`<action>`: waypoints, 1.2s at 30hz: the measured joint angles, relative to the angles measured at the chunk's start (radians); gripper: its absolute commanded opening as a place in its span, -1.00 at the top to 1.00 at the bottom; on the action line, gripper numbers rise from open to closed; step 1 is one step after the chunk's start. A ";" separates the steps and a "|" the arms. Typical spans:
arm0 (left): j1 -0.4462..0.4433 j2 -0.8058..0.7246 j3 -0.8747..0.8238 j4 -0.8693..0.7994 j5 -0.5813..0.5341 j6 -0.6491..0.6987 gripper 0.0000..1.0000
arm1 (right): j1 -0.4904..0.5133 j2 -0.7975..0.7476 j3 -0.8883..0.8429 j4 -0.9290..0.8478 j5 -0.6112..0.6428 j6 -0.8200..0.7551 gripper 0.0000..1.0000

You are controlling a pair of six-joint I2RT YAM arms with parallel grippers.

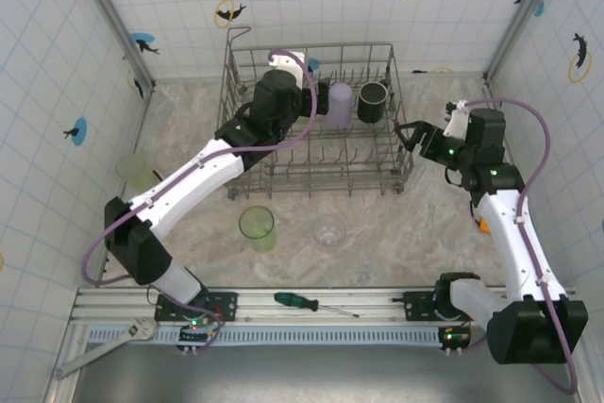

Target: Load the cups into the dish rack

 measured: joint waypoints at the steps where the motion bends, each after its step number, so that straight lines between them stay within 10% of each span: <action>1: 0.000 -0.014 -0.002 -0.023 -0.003 -0.015 -0.95 | 0.002 -0.002 0.000 -0.007 0.004 -0.003 -1.00; 36: 0.000 -0.372 -0.283 -0.633 -0.058 -0.289 -0.95 | 0.161 -0.105 -0.118 -0.059 0.178 0.019 -1.00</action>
